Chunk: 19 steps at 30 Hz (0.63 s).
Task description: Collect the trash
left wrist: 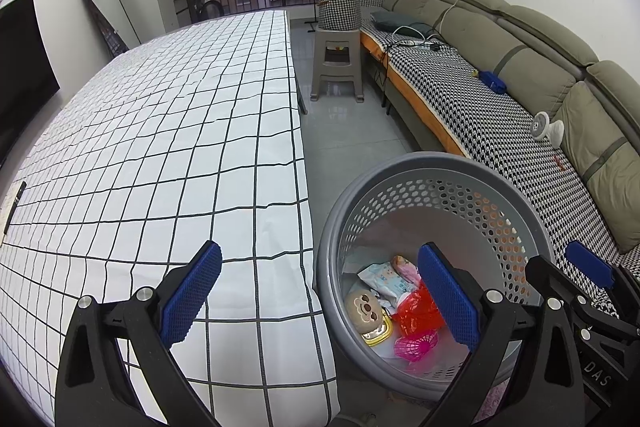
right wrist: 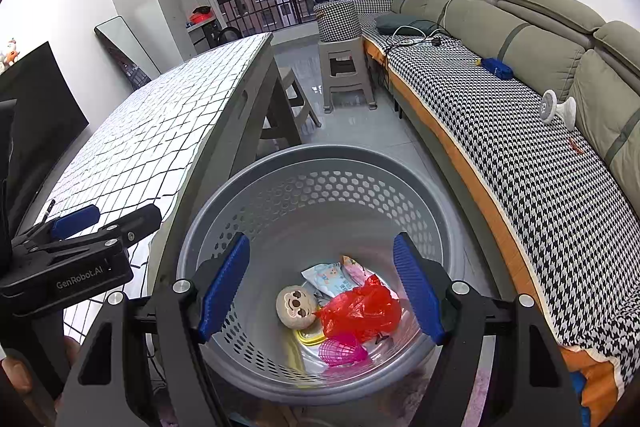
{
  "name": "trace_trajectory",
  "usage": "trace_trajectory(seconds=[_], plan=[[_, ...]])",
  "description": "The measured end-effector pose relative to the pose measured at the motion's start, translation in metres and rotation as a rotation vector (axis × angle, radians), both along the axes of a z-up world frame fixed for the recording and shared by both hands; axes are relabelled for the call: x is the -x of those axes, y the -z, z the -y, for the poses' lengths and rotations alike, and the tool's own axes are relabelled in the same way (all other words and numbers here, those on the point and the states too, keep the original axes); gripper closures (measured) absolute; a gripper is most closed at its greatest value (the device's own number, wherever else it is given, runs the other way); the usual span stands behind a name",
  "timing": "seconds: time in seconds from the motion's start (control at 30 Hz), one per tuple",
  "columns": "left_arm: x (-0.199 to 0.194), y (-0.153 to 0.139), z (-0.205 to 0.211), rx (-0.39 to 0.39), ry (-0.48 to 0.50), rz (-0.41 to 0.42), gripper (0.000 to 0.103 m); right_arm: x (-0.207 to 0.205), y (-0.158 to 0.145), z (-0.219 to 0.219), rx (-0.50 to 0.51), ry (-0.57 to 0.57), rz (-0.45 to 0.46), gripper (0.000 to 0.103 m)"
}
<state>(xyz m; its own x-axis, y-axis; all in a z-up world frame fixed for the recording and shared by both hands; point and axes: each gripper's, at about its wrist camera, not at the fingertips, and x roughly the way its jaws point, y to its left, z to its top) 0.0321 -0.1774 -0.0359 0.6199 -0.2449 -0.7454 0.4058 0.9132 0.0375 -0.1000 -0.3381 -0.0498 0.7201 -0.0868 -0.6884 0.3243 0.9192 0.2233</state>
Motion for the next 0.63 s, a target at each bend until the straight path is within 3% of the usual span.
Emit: trace_trajectory(seconds=[0.63], plan=[[0.0018, -0.0013, 0.0015, -0.003, 0.000, 0.007, 0.006, 0.0001, 0.0010, -0.0006, 0.001, -0.004, 0.001, 0.032]])
